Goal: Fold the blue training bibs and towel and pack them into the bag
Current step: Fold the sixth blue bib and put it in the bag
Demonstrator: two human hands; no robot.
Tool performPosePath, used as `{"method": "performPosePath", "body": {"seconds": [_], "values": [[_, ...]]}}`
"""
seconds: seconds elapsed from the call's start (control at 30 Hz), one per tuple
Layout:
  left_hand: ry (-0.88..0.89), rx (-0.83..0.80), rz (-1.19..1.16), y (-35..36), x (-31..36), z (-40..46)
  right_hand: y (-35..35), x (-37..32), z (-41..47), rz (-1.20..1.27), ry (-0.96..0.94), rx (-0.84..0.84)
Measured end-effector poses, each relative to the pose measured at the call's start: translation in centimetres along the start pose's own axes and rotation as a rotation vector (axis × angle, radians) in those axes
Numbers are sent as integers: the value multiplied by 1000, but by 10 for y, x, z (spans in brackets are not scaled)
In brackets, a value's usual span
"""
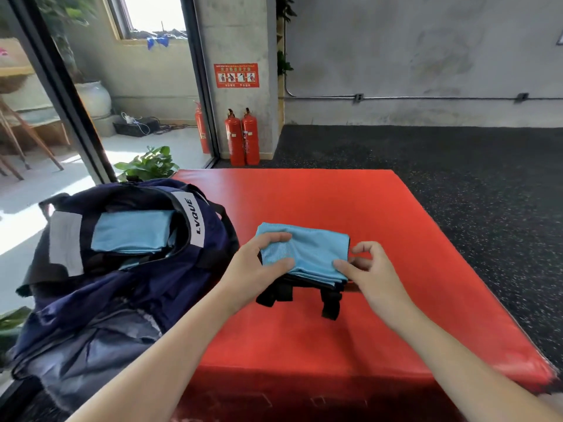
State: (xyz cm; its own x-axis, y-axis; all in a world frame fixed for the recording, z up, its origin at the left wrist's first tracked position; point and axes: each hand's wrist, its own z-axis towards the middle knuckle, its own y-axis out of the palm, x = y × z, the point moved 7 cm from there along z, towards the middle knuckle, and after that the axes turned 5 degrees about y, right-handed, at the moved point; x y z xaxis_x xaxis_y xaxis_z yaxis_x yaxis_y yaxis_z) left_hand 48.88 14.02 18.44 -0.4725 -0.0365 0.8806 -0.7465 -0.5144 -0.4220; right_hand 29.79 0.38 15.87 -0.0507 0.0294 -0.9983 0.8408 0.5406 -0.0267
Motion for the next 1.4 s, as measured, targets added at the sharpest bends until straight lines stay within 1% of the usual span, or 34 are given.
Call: {"method": "performPosePath", "body": {"seconds": [0.1,0.17,0.23,0.4,0.5,0.57,0.63,0.73,0.9,1.0,1.03,1.2,1.27,1.33,1.4], "values": [[23,26,18,-19,1,-12,20,-10,-6,-100,-127,24],[22,82,-3,-34,0,-22,39,-16,-10,-58,-147,-25],[4,198,-31,-54,-5,-31,61,-22,-14,-25,-144,-73],[-21,553,-20,-117,-19,-60,131,-43,-14,-1,-181,-146],[-25,726,-10,-157,-27,-78,183,-58,-9,-33,-218,-196],[-45,817,-3,-183,-35,-89,217,-67,-6,-69,-252,-233],[-73,873,17,-206,-43,-95,249,-68,0,-142,-280,-249],[-116,888,87,-235,-56,-97,293,-64,15,-251,-282,-273],[-201,749,215,-264,-80,-77,346,-51,40,-324,-204,-277],[-196,725,236,-276,-89,-62,369,-46,51,-351,-168,-273],[-198,730,222,-281,-92,-58,375,-48,54,-360,-182,-268],[-189,806,119,-296,-110,-40,388,-53,80,-392,-221,-196],[-196,795,127,-295,-119,-32,392,-47,88,-477,-207,-237],[-218,764,152,-290,-129,-25,394,-43,91,-620,-218,-275],[-256,742,166,-286,-139,-21,395,-40,91,-691,-216,-293]]}}
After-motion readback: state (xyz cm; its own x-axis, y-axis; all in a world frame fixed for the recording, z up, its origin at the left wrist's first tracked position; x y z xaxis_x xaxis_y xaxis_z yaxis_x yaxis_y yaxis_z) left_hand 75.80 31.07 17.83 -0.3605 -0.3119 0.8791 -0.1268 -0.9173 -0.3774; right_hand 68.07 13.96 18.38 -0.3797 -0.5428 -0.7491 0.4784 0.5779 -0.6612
